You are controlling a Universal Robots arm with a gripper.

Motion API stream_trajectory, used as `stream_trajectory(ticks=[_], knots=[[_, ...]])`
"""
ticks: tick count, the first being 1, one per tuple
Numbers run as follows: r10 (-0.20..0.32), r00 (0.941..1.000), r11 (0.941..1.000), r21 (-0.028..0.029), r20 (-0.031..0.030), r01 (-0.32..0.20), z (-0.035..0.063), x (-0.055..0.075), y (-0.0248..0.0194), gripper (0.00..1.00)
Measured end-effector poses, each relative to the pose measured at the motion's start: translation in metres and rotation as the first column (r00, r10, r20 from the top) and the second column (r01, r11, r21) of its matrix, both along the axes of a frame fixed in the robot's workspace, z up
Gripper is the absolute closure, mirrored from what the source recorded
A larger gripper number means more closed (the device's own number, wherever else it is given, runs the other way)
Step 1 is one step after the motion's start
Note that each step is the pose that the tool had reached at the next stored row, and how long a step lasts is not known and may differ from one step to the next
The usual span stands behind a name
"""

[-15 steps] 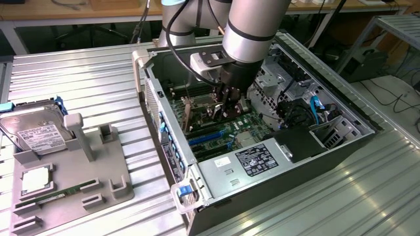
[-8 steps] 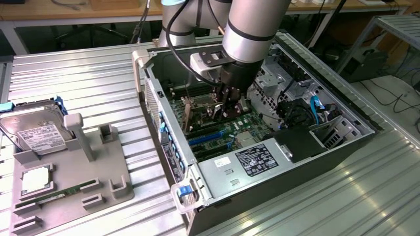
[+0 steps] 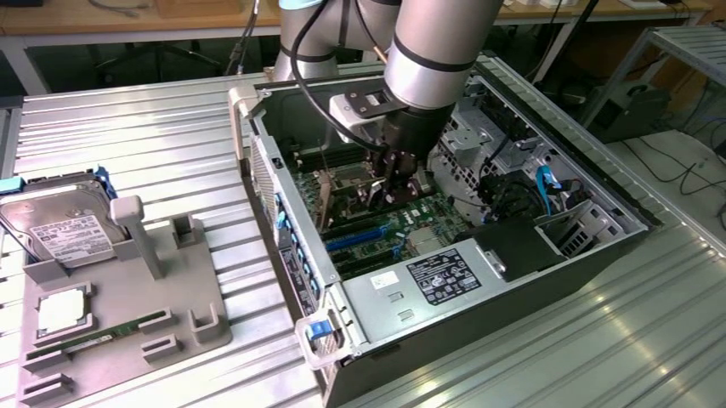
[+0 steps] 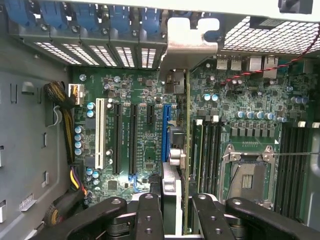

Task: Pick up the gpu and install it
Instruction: 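Insert the gpu into the slot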

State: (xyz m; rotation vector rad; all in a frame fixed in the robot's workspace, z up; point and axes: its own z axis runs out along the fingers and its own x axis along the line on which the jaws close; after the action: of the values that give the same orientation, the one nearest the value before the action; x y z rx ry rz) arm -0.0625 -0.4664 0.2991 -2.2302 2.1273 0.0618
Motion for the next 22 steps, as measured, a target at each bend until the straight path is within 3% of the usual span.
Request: stream_trajectory(ticks=[14,22], knots=[[0.013,0.9999,0.9999,0.0000,0.0000,-0.013,-0.0006,-0.001,0.0004,0.72],[0.013,0.9999,0.9999,0.0000,0.0000,-0.013,-0.0118,-0.004,0.0004,0.72]])
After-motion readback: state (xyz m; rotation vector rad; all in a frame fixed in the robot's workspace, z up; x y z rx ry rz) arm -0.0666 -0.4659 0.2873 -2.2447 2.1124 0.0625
